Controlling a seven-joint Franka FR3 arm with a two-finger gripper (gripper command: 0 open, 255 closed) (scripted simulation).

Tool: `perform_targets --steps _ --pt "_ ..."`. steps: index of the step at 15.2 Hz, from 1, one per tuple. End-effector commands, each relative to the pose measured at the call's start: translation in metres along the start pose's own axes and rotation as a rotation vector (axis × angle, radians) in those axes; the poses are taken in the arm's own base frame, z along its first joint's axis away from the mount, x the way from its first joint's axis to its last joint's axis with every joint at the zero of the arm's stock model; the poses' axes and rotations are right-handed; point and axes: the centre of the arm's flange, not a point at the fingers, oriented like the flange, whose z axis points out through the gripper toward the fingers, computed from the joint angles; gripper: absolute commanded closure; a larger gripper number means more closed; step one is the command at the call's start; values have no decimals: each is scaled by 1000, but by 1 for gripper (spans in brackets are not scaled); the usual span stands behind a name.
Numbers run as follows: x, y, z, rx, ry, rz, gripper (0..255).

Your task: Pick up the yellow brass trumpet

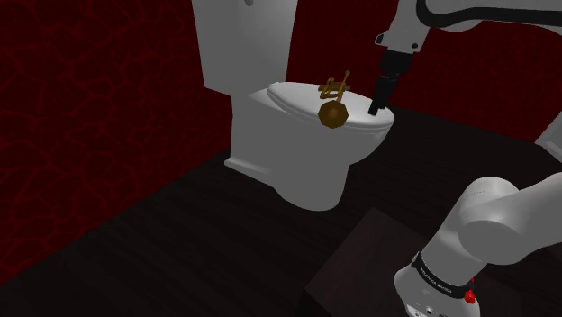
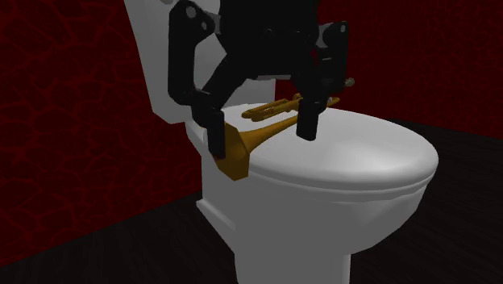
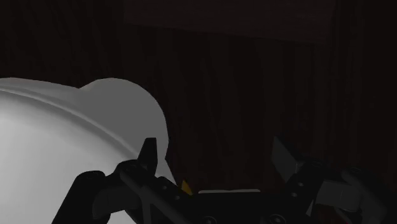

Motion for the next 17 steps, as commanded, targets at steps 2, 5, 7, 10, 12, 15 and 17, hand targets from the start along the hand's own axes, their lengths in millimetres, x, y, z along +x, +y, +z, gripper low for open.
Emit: perform_targets --steps 2,5,7,10,12,15,17 --pt "12 39 -2 -6 31 -40 0" --pt "27 73 -3 -9 62 -78 0" --pt "38 95 -3 -12 82 -104 0" --pt "55 128 -5 -16 112 -142 0" --pt "67 149 -7 -19 133 -168 0" --pt "87 181 -9 -22 163 -206 0" --pt "100 202 -12 -25 183 -231 0"
